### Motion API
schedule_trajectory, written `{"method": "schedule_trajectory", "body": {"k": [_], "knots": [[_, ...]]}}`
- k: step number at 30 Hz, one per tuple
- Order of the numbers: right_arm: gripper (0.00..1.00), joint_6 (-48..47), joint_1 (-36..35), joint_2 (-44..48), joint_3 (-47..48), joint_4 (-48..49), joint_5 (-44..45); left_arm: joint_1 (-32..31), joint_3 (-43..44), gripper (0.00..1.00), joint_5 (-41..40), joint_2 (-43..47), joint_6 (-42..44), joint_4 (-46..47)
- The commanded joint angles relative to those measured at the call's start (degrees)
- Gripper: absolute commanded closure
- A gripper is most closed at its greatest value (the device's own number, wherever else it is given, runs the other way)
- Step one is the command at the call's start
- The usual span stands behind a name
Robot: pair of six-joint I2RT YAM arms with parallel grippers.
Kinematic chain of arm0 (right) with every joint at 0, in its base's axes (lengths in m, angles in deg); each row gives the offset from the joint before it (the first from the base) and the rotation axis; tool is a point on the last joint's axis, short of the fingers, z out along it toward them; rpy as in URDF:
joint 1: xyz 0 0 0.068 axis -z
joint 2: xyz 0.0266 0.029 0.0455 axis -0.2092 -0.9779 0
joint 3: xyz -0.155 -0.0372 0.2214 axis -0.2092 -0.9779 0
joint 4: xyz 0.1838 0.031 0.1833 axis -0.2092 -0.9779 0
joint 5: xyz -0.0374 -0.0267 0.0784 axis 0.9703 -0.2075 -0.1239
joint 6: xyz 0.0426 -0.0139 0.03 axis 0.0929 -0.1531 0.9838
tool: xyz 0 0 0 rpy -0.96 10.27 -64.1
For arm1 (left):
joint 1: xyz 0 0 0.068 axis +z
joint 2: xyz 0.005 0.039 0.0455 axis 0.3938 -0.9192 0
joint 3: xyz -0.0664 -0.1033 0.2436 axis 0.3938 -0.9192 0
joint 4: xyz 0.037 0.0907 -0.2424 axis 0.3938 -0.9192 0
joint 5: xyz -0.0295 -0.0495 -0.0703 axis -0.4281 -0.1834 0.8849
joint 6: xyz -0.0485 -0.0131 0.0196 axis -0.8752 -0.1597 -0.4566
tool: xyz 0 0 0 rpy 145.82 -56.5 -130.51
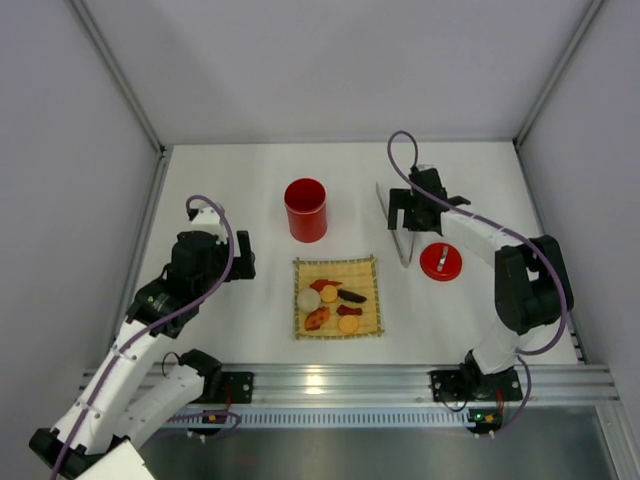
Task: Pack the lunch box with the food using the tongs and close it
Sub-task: Pick up the clamp at the center of the board.
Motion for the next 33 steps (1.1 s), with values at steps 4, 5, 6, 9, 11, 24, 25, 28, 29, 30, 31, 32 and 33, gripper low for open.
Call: {"method": "schedule_trajectory", "body": {"k": [4, 5, 6, 9, 11, 24, 25, 28, 29, 30, 31, 32, 33], "knots": [[0.01, -0.73, -1.45, -3.85, 2.64, 3.6, -0.89, -0.17, -0.3, 0.01, 0.1, 0.03, 0.58, 2.51], [0.01, -0.73, -1.45, -4.72, 2.64, 3.77, -0.89, -0.17, -0.3, 0.01, 0.02, -0.05, 0.58, 2.51], [0.01, -0.73, -1.45, -5.08, 2.55, 3.86, -0.89, -0.08, -0.3, 0.01, 0.02, -0.05, 0.58, 2.51], [0.01, -0.73, -1.63, -6.31, 2.29, 4.57, -1.32, -0.08, -0.3, 0.01, 0.02, -0.14, 0.58, 2.42], [0.01, -0.82, -1.89, -7.28, 2.72, 4.57, -1.24, -0.08, -0.3, 0.01, -0.07, -0.14, 0.58, 2.51], [0.01, 0.5, -4.53, -12.03, 6.86, 1.75, 7.19, -0.17, -0.3, 0.01, -0.25, -0.05, 0.49, 2.42], [0.01, 0.67, -4.53, -12.55, 7.12, 1.41, 7.55, -0.17, -0.3, 0.01, -0.25, -0.14, 0.58, 2.42], [0.01, 1.29, -4.53, -13.34, 7.56, 1.05, 8.52, -0.17, -0.3, 0.01, -0.16, -0.23, 0.49, 2.42], [0.01, 1.64, -4.53, -13.52, 7.65, 0.44, 8.69, -0.17, -0.3, 0.01, -0.16, -0.23, 0.49, 2.42], [0.01, 1.82, -4.53, -13.7, 7.82, 0.26, 8.69, -0.17, -0.3, 0.01, -0.16, -0.23, 0.49, 2.51], [0.01, 1.99, -4.62, -13.96, 7.91, 0.26, 8.61, -0.17, -0.3, 0.01, -0.24, -0.23, 0.49, 2.33], [0.01, 2.17, -4.53, -14.05, 7.91, 0.35, 8.34, -0.08, -0.3, 0.01, -0.16, -0.23, 0.49, 2.42], [0.02, 2.08, -4.53, -14.14, 7.74, 0.61, 7.91, -0.17, -0.3, 0.01, -0.16, -0.23, 0.49, 2.42]]}}
